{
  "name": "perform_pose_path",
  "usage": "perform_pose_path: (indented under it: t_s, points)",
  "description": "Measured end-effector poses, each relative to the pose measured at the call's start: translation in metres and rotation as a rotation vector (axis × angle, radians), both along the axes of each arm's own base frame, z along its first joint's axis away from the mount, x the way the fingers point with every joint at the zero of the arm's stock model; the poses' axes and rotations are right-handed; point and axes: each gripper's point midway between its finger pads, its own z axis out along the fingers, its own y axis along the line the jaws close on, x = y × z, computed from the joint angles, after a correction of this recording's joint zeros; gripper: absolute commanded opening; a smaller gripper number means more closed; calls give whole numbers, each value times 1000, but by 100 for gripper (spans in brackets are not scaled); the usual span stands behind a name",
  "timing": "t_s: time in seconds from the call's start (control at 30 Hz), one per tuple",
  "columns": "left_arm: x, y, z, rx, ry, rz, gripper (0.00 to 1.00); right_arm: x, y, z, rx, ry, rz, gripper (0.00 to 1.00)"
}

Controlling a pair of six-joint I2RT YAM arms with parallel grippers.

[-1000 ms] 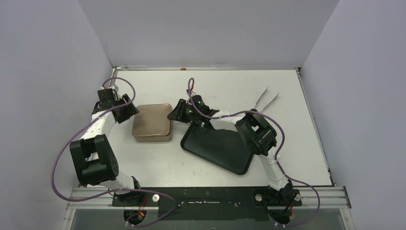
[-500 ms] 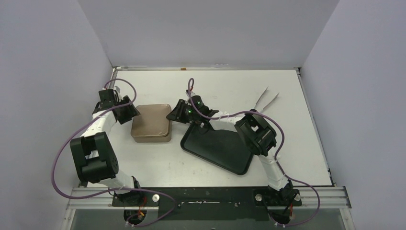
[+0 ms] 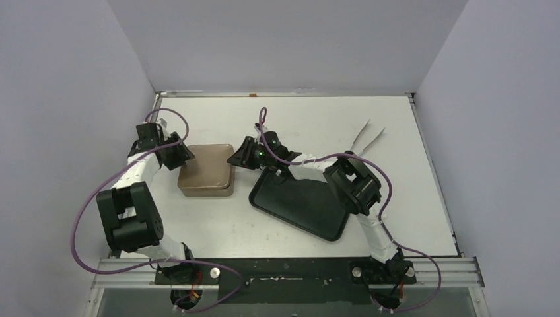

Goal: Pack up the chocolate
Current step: Close the box lid on the packing box.

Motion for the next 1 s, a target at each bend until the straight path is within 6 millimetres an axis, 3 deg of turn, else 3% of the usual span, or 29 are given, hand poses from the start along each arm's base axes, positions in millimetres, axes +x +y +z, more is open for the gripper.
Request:
perform_pose_path:
  t_s: [0.2, 0.3, 0.4, 0.63, 0.8, 1.0]
  points:
    - [0, -5, 2, -29, -3, -3, 44, -1, 4, 10, 40, -9, 17, 31]
    - [0, -8, 3, -49, -7, -7, 45, -2, 6, 14, 57, -13, 22, 37]
    - [1, -9, 7, -58, -15, -5, 54, -2, 6, 15, 62, -6, 19, 41]
    - [5, 19, 16, 55, -30, 70, 60, -6, -6, -4, 11, 69, -36, 46]
    - [-2, 29, 5, 61, -1, 95, 62, -8, -5, -8, 4, 101, -50, 47]
    - [-11, 13, -20, -29, 57, 51, 60, -16, 6, -1, 13, 113, -27, 46]
